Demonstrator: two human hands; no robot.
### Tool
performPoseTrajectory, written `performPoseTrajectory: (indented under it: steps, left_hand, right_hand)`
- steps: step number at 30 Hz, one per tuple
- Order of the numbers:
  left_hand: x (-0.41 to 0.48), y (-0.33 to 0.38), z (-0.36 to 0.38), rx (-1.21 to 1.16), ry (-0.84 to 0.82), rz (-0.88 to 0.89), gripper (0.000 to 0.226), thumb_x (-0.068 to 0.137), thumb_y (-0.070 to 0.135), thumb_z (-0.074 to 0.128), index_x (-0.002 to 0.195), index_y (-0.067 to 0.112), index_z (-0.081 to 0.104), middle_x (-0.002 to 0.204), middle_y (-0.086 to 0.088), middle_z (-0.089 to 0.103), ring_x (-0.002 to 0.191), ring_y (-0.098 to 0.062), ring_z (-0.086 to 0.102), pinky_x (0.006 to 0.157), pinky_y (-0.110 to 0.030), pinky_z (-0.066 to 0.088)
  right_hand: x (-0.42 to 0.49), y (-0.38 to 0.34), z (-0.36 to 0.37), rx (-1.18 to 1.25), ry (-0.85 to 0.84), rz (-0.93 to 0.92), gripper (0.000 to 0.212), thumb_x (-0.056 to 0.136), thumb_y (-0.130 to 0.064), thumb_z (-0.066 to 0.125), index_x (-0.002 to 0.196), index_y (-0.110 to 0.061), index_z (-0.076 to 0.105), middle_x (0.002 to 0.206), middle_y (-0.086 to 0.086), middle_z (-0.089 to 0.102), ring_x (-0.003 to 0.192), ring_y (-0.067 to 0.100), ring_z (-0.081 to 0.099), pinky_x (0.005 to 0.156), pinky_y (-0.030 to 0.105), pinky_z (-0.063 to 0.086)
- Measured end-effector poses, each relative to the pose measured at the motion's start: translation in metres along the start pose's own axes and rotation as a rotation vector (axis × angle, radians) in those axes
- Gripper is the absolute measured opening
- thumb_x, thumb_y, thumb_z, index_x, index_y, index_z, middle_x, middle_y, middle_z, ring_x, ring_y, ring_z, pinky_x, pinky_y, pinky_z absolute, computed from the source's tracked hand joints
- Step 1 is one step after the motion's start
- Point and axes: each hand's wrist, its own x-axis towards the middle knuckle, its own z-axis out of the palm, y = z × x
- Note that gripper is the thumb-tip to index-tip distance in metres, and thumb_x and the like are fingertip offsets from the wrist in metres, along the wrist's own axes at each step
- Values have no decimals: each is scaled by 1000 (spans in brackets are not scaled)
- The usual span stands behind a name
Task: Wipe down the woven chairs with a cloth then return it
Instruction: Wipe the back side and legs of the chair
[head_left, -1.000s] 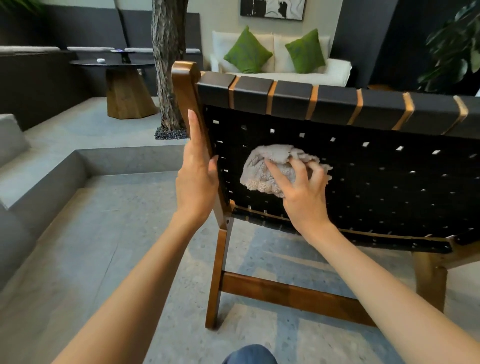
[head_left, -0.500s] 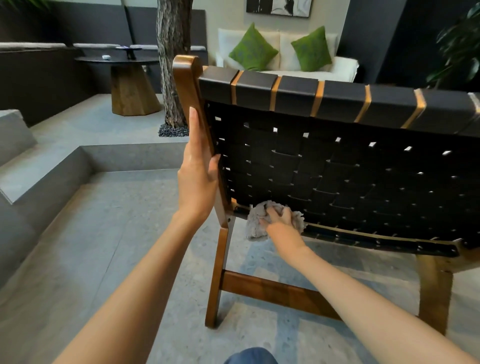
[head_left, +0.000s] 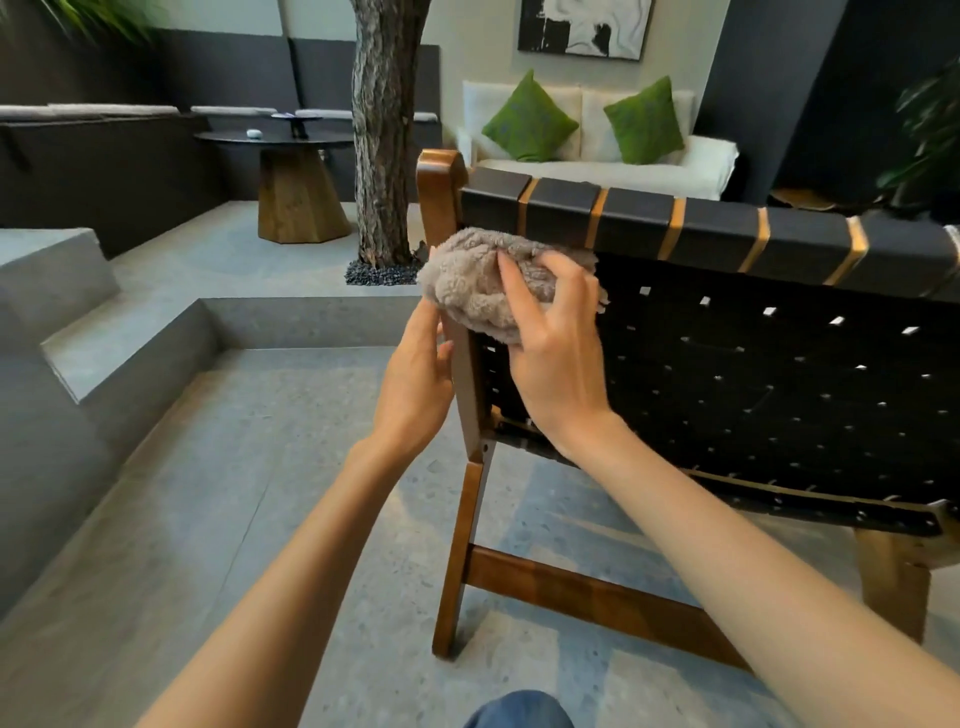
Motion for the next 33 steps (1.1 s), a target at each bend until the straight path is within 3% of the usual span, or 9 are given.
performPoseTrajectory:
  steps: [4,8,12,17,20,23,27,30,33]
  left_hand:
    - [1,-10,-7,15,-71,-17,86,88,-20,36,149,34,10,155,5,26,130,-15,45,81,5,34]
    - [0,-12,-9,-32,-120,-2,96,86,-23,39,149,37,-2,158,7,14,133,-16,40,80,0,42]
    - [-6,-11,-3,-102,-97,22,101,84,-24,39,141,48,-4,159,11,8,133,-3,27,90,-8,44]
    - [-14,-23,8,-100,-106,-10,99,84,-24,37,144,44,-3,159,11,7,136,-1,22,93,-7,40]
    - [-19,-26,11,-75,-113,-21,97,84,-25,37,147,38,-2,158,12,6,130,13,17,96,-6,37]
    - [-22,-26,12,-79,-130,-36,98,85,-24,37,143,45,-2,159,13,5,133,5,19,98,-7,37]
    - [-24,-24,16,-87,-141,-50,99,87,-22,39,140,50,-3,154,25,-2,140,-10,21,93,-5,38]
    - [-26,-27,21,-50,-152,-31,101,86,-20,42,142,50,-5,152,29,-8,145,-17,16,106,-24,39]
    - [-29,-34,29,-29,-156,-41,101,85,-20,43,149,41,-6,155,23,-12,147,-14,6,112,-47,32]
  right_hand:
    - [5,-8,32,-66,32,75,47,90,-15,31,126,-7,60,129,9,30,116,30,33,94,44,50]
    - [3,-4,41,-109,39,64,43,93,-18,31,122,-11,63,125,7,32,107,25,36,88,36,49]
    - [-5,3,49,-145,27,36,34,90,-15,38,116,-10,59,119,8,35,100,24,39,79,33,49]
    - [-36,14,70,-146,-108,97,41,90,-19,32,110,-6,65,119,2,33,103,21,37,83,30,46]
    - [-50,16,79,-168,-117,104,31,89,-19,43,106,-7,66,119,5,37,104,23,38,84,30,46]
    - [-81,21,90,-190,-213,113,23,76,-5,61,98,-3,68,112,13,52,100,28,41,78,35,53]
    - [-120,27,103,-110,-505,296,41,52,6,84,89,3,67,91,17,64,79,32,61,60,34,55]
    - [-127,28,112,-84,-693,371,32,67,8,76,98,8,66,112,24,59,97,41,58,78,47,52]
    - [-134,34,119,-215,-810,243,35,93,2,47,128,3,52,144,16,36,126,33,38,102,38,35]
